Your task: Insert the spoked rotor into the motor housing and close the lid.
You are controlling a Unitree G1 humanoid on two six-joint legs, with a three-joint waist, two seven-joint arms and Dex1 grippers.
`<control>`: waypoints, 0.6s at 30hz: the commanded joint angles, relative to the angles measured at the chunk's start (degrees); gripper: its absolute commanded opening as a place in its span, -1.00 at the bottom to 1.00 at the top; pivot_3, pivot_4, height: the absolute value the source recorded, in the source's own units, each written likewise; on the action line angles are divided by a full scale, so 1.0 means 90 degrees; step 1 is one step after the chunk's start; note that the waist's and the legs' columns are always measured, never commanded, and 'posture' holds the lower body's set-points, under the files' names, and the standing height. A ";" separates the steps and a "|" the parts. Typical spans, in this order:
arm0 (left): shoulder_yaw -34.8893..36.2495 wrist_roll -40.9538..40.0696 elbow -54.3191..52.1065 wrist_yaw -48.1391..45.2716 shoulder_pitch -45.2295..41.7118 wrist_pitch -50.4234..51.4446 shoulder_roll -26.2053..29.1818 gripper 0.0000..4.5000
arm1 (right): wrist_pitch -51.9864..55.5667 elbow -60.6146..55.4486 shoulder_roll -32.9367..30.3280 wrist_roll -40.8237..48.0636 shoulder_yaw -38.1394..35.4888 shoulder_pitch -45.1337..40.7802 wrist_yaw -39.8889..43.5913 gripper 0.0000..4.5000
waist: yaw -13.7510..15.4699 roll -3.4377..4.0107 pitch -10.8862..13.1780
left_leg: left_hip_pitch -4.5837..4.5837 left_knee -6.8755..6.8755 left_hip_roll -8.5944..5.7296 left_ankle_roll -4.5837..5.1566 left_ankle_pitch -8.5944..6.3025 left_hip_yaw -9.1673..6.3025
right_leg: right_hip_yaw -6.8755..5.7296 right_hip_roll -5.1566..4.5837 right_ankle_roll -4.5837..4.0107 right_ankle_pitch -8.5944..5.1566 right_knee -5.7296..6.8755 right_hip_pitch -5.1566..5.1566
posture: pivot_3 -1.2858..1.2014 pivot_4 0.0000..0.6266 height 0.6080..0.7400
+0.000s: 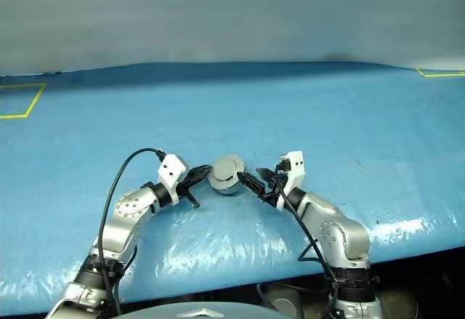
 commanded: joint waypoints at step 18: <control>-0.0227 0.0171 0.0011 -0.0137 0.0123 0.0129 0.0107 -1.00 | -0.0180 0.0341 0.0535 0.0314 0.0290 -0.0125 -0.0160 -0.48 | 0.0022 0.0001 0.0000 | 0.0000 0.0003 -0.0006 0.0002 0.0000 0.0000 | 0.0008 0.0003 0.0015 0.0003 0.0001 0.0003 | 0.03 -0.52 1.00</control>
